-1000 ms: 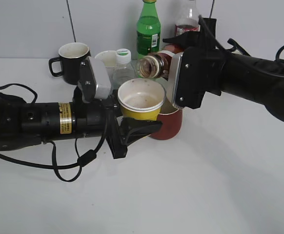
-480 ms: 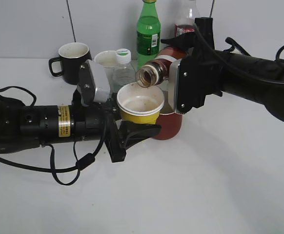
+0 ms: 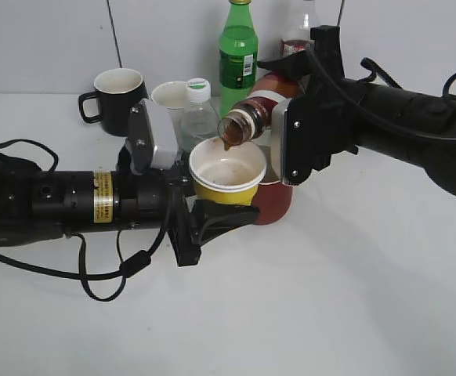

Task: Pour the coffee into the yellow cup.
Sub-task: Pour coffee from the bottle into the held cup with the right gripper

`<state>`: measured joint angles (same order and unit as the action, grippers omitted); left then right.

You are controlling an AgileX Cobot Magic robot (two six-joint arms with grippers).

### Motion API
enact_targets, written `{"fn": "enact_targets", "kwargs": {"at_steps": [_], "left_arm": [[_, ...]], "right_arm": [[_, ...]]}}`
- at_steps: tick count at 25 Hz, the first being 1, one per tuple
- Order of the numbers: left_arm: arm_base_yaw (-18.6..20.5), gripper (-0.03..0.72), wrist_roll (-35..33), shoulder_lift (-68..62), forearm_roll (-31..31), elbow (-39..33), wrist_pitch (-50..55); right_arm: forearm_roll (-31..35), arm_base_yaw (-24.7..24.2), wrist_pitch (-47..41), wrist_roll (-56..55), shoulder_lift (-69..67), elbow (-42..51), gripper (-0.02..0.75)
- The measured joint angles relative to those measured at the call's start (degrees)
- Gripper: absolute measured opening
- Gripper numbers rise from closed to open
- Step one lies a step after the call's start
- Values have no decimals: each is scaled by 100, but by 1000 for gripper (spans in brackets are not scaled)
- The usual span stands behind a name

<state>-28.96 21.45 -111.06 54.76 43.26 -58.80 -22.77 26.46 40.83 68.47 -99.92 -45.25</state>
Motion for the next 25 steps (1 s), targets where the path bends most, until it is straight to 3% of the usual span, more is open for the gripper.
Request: {"fn": "enact_targets", "kwargs": {"at_steps": [25], "left_arm": [[0,426,4,0,439,-12,-83]], "right_arm": [[87,0,14,446,0,0,501]]}}
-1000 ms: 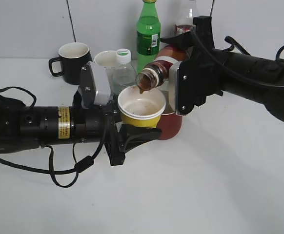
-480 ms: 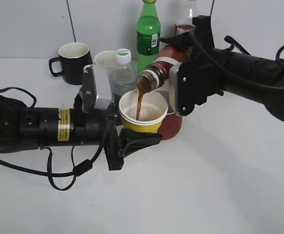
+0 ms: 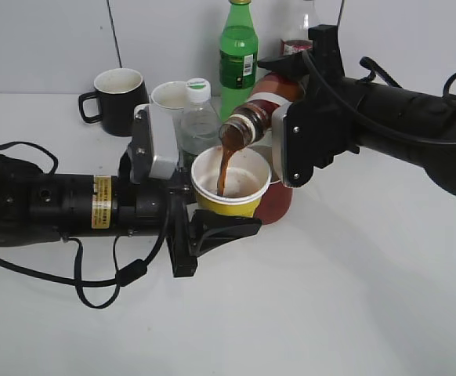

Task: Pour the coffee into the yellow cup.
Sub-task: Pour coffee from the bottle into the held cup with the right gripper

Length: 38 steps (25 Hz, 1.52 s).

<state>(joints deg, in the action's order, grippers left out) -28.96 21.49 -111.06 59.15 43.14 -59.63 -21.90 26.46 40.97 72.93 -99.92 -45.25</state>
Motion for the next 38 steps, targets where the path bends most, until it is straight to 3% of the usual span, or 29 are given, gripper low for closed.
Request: {"fn": "enact_targets", "kwargs": {"at_steps": [38], "left_arm": [[-4,426,0,0,23,-6,-32]], "right_arm": [[114,0,18,214,0,0,501]]}}
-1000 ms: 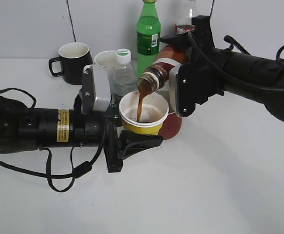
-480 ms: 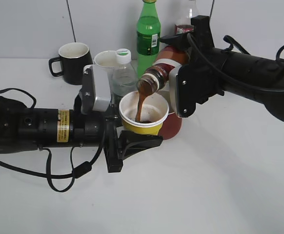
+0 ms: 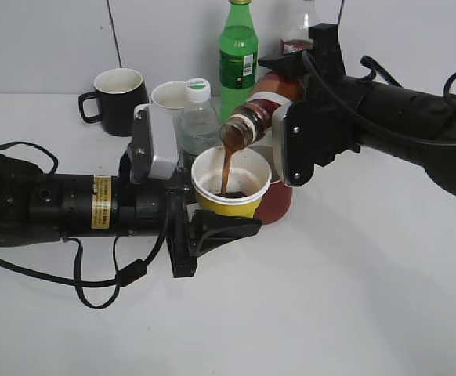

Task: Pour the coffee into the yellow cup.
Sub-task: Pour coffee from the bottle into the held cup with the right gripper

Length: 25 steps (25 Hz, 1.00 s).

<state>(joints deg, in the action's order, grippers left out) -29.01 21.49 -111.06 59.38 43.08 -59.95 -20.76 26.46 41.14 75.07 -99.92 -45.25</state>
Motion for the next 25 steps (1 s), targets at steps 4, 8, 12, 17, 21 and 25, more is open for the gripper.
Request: {"fn": "enact_targets", "kwargs": {"at_steps": [4,8,12,17,21,25], "left_arm": [[0,426,0,0,0,0,12],[0,426,0,0,0,0,16],[0,426,0,0,0,0,16],[0,426,0,0,-6,-6,16],[12,426,0,0,-69,-6,-27],[74,426,0,45,-76,-6,-113]], "right_arm": [[12,0,6,0,0,0,501],[88,0,6,0,0,0,501],[212,0,8,-128,0,0,501],[242,0,8,-846,0,0,501],[266,0,56,-1548,0,0,501],[551,0,368,-2499,0,0,501]]}}
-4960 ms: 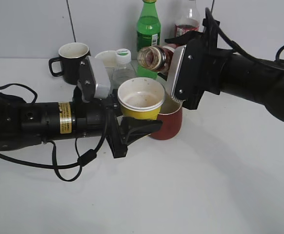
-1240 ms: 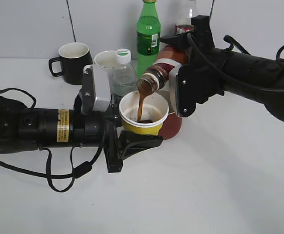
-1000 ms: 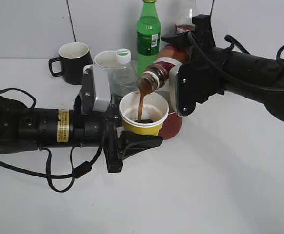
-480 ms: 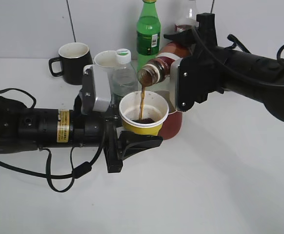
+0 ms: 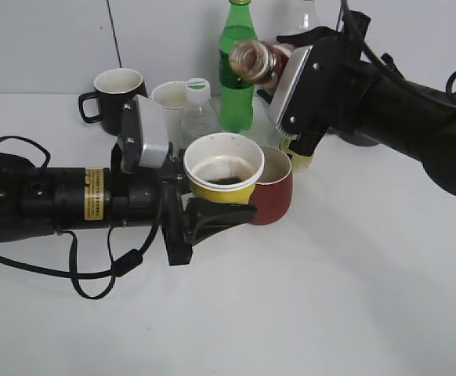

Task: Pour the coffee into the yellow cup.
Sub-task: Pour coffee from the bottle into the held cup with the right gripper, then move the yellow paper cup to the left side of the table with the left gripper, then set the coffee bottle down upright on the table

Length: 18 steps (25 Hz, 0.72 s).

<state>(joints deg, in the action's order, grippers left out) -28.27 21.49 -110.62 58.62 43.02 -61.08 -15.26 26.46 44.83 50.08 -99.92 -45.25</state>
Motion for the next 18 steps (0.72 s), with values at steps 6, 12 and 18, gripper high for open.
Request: {"fn": "enact_targets", "kwargs": {"at_steps": [6,12,18], "left_arm": [[447,426,0,277,6,-11,-29],[1003,426,0,577,-39,-150,-23],[1445,425,0,598,-361,-358,254]], "right_arm": [[720,0,302,-1748,0,0,501],[1078,0,349,-3934,0,140,501],[1700,-35,394,-4795,0,583,501]]}}
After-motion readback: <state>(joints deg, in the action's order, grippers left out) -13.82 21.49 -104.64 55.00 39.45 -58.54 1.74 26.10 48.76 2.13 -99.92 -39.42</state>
